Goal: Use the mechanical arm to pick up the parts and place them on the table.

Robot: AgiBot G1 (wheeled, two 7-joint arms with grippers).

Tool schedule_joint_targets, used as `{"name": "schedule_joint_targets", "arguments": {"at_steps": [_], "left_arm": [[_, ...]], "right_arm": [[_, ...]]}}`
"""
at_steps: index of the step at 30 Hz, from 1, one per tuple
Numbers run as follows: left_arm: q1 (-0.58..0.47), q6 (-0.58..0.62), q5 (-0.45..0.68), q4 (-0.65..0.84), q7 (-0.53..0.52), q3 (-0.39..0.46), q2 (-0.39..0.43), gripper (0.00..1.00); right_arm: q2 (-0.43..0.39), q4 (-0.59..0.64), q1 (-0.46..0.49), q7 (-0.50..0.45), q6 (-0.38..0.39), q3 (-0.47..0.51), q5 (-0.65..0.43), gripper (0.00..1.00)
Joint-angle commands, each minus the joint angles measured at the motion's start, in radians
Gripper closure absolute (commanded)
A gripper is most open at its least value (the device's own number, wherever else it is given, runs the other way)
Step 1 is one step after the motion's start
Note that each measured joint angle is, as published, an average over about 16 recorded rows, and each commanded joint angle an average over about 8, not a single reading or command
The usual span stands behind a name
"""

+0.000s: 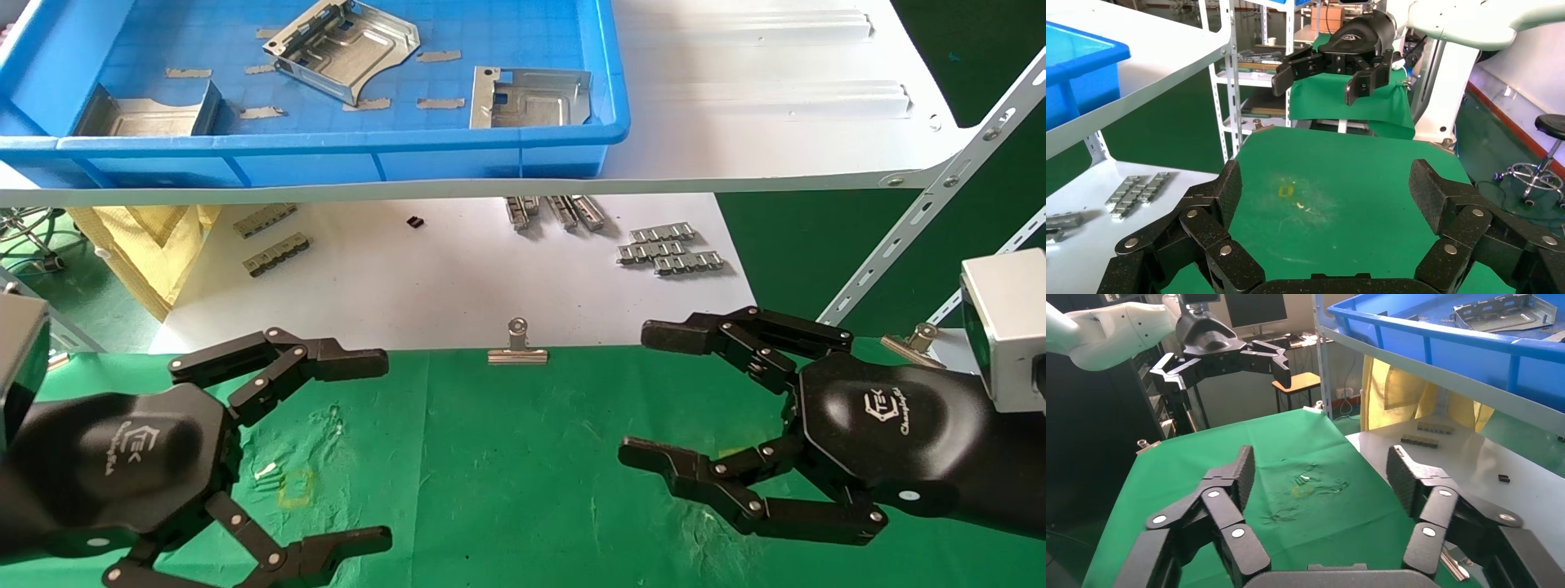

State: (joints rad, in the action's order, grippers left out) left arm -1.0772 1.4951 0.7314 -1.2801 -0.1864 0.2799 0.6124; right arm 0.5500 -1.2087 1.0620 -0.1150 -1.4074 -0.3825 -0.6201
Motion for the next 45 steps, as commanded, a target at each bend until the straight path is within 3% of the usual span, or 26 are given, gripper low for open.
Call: {"name": "schedule_joint_targets", "arguments": {"at_steps": [1, 33, 38, 45], "left_arm": [[0.000, 0.000, 0.000, 0.000, 0.000, 0.000, 0.000, 0.00], [-0.017, -0.013, 0.009, 0.004, -0.003, -0.002, 0.000, 0.00], [-0.125, -0.069, 0.060, 0.051, -0.017, 0.001, 0.028, 0.00], [-0.417, -0.164, 0.252, 0.283, -0.029, 0.075, 0.158, 0.00]], "right_arm": [[0.000, 0.000, 0.000, 0.000, 0.000, 0.000, 0.000, 1.00], [0.000, 0.000, 0.000, 0.000, 0.000, 0.000, 0.000, 1.00], [0.000, 0.000, 0.000, 0.000, 0.000, 0.000, 0.000, 1.00], [0.000, 0.000, 0.000, 0.000, 0.000, 0.000, 0.000, 1.00]]}}
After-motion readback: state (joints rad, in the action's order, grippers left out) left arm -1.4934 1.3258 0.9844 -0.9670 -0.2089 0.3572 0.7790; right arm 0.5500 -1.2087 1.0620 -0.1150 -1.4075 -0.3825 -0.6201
